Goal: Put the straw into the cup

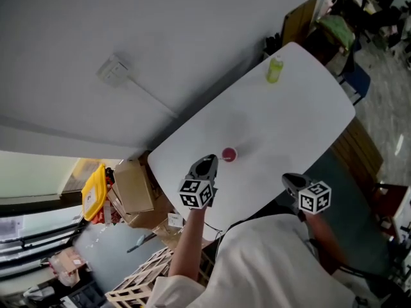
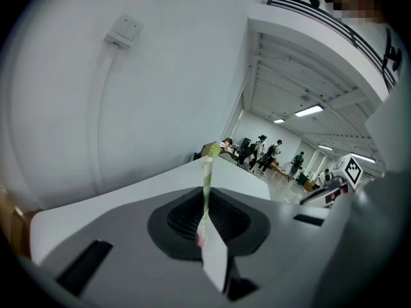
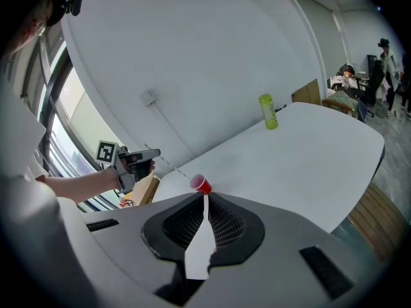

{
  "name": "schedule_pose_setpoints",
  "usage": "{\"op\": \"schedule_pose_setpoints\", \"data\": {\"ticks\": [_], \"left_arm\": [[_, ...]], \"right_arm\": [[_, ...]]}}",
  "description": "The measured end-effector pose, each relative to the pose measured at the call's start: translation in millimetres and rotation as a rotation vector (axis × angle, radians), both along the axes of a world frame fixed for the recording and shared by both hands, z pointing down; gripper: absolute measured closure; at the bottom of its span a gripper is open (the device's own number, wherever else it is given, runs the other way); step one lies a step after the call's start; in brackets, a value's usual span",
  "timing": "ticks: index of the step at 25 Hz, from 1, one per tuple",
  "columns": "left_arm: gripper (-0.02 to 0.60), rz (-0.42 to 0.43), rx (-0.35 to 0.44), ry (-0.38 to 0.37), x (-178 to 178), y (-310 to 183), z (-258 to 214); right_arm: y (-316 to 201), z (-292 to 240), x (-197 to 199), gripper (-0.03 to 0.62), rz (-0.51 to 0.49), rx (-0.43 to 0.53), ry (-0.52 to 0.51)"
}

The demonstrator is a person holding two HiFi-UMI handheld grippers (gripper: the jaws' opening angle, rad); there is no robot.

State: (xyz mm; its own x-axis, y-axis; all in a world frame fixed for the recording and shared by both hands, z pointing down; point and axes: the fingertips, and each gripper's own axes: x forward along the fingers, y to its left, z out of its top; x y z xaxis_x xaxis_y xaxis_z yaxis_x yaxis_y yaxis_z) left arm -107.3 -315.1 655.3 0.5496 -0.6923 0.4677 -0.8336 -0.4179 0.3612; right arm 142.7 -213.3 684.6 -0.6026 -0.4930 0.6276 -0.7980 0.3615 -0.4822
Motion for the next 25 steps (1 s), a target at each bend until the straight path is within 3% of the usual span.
{"op": "schedule_pose_setpoints", "data": {"ticks": [8, 25], "left_arm": [[0.558, 0.022, -0.048, -0.082, 15.9, -17.3, 43.5], [0.557, -0.039, -0.149, -0.097, 15.4, -26.7, 93.6]], "right_arm": [[-17.9, 9.0, 14.2, 0.55, 0.003, -0.028, 0.003], [-33.5, 29.3, -1.9, 0.55, -0.057, -0.09, -0.001]]}}
